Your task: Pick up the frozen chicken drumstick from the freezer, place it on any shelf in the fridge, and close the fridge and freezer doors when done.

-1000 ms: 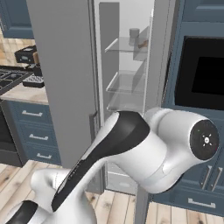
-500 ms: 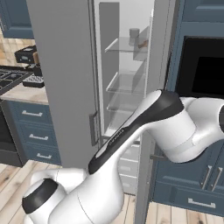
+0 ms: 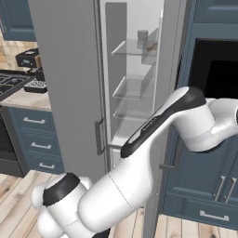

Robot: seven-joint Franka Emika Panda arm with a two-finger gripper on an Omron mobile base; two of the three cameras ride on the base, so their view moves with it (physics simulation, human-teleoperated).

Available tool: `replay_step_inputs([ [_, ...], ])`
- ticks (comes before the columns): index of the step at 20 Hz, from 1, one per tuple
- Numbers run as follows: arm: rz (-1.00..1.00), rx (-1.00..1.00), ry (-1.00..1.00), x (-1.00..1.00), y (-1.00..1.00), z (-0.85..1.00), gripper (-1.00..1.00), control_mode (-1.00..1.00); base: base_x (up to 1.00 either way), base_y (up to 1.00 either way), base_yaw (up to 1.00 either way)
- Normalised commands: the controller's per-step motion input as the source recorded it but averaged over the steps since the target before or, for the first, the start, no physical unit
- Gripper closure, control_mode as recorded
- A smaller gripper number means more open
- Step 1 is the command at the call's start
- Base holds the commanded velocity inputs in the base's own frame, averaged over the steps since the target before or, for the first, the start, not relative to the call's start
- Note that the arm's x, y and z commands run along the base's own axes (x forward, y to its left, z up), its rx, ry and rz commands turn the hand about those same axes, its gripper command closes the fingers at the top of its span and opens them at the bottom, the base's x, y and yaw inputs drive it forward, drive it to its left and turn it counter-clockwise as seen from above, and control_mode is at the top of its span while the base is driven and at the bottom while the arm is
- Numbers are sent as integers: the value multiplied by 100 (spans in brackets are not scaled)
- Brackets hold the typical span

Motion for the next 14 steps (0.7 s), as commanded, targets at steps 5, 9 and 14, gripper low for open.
replay_step_inputs([
  [5, 0, 2, 0, 54, -48, 0, -100, -100, 0, 0, 0],
  [9, 0, 3, 0, 59, -2, 0, -100, -100, 0, 0, 0],
  [14, 0, 3, 0, 75, 0, -1, -100, -100, 0, 0, 0],
])
